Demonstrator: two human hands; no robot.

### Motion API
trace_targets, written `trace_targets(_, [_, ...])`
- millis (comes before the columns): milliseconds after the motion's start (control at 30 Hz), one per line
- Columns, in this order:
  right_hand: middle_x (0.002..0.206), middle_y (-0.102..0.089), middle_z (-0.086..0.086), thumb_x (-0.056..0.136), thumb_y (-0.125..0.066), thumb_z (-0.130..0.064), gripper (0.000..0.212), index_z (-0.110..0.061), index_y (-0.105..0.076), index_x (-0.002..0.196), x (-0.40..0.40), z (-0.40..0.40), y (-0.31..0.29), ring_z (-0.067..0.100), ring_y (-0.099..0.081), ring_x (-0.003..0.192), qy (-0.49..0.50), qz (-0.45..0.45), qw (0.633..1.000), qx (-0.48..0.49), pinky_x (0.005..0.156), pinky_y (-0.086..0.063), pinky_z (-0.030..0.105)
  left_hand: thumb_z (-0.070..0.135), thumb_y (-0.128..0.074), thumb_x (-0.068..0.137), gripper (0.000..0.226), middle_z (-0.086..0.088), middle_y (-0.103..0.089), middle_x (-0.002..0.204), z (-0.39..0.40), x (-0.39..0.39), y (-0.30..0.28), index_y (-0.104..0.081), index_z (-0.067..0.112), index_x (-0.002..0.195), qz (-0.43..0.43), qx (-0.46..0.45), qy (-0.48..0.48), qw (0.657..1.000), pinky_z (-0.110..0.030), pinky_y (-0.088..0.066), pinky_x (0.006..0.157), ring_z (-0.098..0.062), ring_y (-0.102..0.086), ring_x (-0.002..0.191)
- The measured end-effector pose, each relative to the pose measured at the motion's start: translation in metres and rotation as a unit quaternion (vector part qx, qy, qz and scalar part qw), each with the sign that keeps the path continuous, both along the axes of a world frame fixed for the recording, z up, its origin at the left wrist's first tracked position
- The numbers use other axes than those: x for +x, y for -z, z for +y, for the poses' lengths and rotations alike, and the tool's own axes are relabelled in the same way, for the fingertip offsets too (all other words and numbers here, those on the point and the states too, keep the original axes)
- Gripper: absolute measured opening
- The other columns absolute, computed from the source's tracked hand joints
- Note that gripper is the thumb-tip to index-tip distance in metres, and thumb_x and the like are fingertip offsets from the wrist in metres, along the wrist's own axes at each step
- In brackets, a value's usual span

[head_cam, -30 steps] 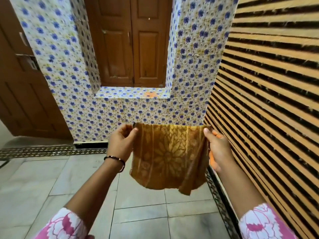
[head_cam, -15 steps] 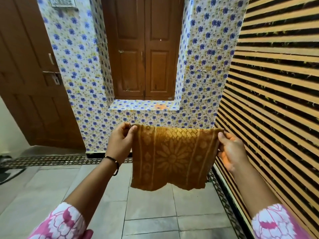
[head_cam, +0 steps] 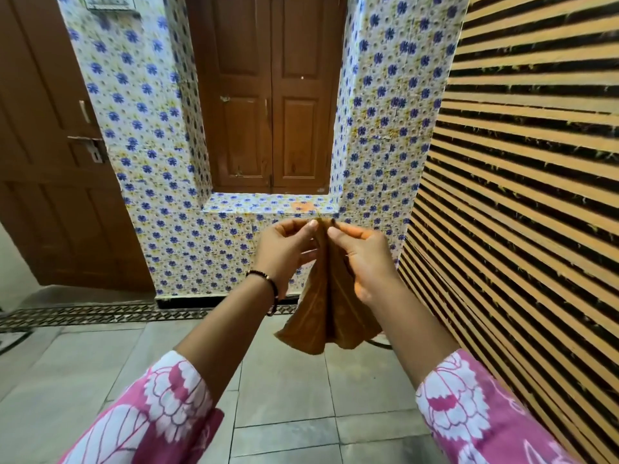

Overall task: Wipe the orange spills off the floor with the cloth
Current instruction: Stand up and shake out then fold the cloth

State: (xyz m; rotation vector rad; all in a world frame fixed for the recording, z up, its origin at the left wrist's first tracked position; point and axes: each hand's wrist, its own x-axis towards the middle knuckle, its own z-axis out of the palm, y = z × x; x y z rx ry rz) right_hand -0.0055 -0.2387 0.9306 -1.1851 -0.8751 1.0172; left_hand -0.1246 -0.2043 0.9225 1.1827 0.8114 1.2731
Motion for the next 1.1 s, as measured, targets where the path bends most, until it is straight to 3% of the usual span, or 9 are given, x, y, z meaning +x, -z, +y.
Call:
trace_targets(100, [0.107,-0.069,0.01,0.093,-0.054,-0.006,0.03,-0.012,-0.064,0.121,-0.007,-0.001,0.0,0.027,-0.068,0.095,-0.009,-0.086,0.995,0.045,0.082,-0.057,0.043,0.01,-0.063,0.087,0.005,-0.01,-0.07,0.089,0.0,0.004,-0.005,-0.068,0.011,0.09,0.01,0.038,-0.006,0.999,-0.032,-0.058,0.075,-0.021,-0.068,0.085])
trace_targets(233, [0.117,-0.057,-0.003,0.094,-0.041,0.006,0.048,-0.018,-0.052,0.134,-0.003,-0.007,-0.005,0.009,-0.063,0.088,-0.048,-0.159,0.985,0.054,0.066,-0.054,0.016,0.005,-0.067,0.083,0.008,-0.016,-0.07,0.092,0.001,0.006,-0.011,-0.067,0.009,0.089,0.037,0.083,-0.035,0.995,-0.033,-0.058,0.074,-0.023,-0.069,0.085])
trace_targets(367, [0.115,-0.061,0.004,0.09,-0.038,0.014,0.054,-0.015,-0.052,0.133,0.004,-0.013,-0.004,0.02,-0.064,0.104,-0.109,-0.122,0.983,0.08,0.091,-0.053,0.032,0.0,-0.06,0.086,0.014,-0.013,-0.071,0.089,0.003,0.007,-0.015,-0.066,0.013,0.084,0.049,0.095,-0.079,0.991,-0.035,-0.057,0.074,-0.023,-0.07,0.082])
trace_targets(500, [0.127,-0.054,0.006,0.089,-0.056,0.0,0.045,-0.021,-0.053,0.128,0.023,-0.009,-0.001,0.021,-0.056,0.113,-0.012,-0.074,0.995,0.06,0.099,-0.048,0.039,0.005,-0.058,0.09,0.011,-0.006,-0.069,0.088,0.001,0.001,-0.03,-0.066,0.012,0.094,0.052,0.134,-0.059,0.988,-0.028,-0.055,0.071,-0.013,-0.067,0.08])
trace_targets(633, [0.144,-0.042,0.003,0.07,-0.078,-0.019,0.087,-0.017,-0.032,0.144,0.043,-0.008,0.011,0.024,-0.038,0.134,-0.105,-0.04,0.994,-0.018,0.113,-0.024,0.046,0.008,-0.055,0.092,0.012,0.0,-0.067,0.082,-0.005,-0.006,-0.053,-0.064,0.012,0.098,-0.007,0.147,-0.011,0.989,-0.022,-0.053,0.061,-0.008,-0.064,0.072])
trace_targets(733, [0.121,-0.066,-0.003,0.069,-0.079,-0.022,0.062,-0.015,-0.052,0.125,0.042,-0.015,0.021,0.017,-0.053,0.121,-0.216,-0.049,0.975,-0.032,0.105,-0.034,0.036,0.011,-0.055,0.092,0.012,0.0,-0.067,0.08,-0.003,-0.014,-0.063,-0.064,0.011,0.101,-0.039,0.134,0.013,0.99,-0.023,-0.053,0.059,-0.008,-0.064,0.071])
trace_targets(833, [0.11,-0.07,0.009,0.073,-0.072,-0.018,0.04,-0.008,-0.06,0.11,0.036,-0.021,0.018,0.027,-0.062,0.109,-0.228,-0.016,0.973,0.007,0.1,-0.045,0.043,0.012,-0.056,0.092,0.014,-0.001,-0.069,0.082,0.001,-0.018,-0.064,-0.064,0.009,0.104,-0.037,0.13,0.006,0.991,-0.023,-0.055,0.061,-0.01,-0.064,0.072])
trace_targets(967, [0.111,-0.069,0.016,0.073,-0.068,-0.018,0.043,-0.003,-0.06,0.112,0.031,-0.021,-0.001,0.032,-0.064,0.105,-0.23,0.032,0.972,0.024,0.094,-0.049,0.047,0.029,-0.049,0.096,0.021,0.003,-0.063,0.081,0.011,-0.028,-0.056,-0.061,0.017,0.109,0.012,0.06,0.021,0.998,-0.023,-0.046,0.057,-0.01,-0.057,0.067])
trace_targets(1100, [0.106,-0.069,0.019,0.076,-0.066,-0.021,0.039,-0.001,-0.064,0.109,0.033,-0.014,-0.009,0.033,-0.067,0.097,-0.206,0.115,0.971,0.025,0.088,-0.053,0.047,0.06,-0.038,0.091,0.053,-0.007,-0.06,0.087,0.01,-0.028,-0.022,-0.06,0.016,0.109,0.079,-0.143,0.162,0.973,-0.031,-0.047,0.071,-0.022,-0.057,0.079])
